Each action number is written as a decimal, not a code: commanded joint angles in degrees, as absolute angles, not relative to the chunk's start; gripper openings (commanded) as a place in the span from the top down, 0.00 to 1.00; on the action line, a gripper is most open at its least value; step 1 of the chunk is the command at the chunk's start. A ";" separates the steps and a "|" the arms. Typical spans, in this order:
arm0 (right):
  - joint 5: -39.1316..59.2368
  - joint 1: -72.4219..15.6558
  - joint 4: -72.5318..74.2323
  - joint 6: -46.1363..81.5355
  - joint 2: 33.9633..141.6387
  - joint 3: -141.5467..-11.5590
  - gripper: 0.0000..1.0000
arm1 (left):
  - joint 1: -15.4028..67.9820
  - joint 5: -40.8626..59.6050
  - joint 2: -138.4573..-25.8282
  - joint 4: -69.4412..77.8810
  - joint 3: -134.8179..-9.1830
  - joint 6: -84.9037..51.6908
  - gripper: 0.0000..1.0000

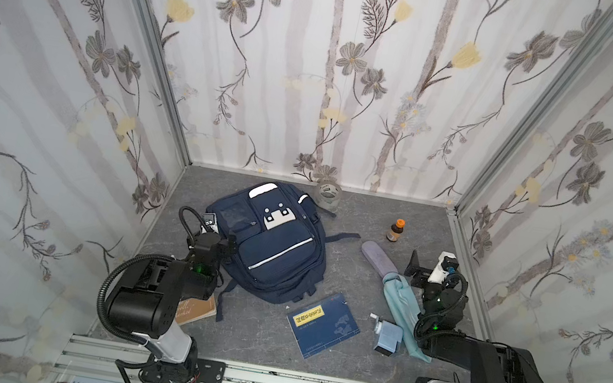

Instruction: Pack the student bag

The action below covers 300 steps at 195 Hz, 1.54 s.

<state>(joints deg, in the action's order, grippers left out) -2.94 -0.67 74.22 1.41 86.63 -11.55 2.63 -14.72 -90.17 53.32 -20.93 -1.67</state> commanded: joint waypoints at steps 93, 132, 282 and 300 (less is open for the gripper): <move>-2.22 -0.70 75.15 0.92 86.57 -11.61 0.00 | 2.52 -14.20 -90.22 55.01 -21.27 -2.20 0.00; -2.25 -0.70 75.07 0.90 86.66 -11.64 0.00 | 2.37 -13.98 -90.12 55.04 -21.14 -2.26 0.00; -3.71 -1.82 58.28 0.62 63.43 -7.65 0.00 | 2.33 -15.13 -57.10 23.48 -25.75 -1.14 0.00; -5.89 -2.53 50.45 0.70 57.49 -8.48 0.00 | 2.29 -13.62 -52.23 15.34 -29.64 -1.06 0.00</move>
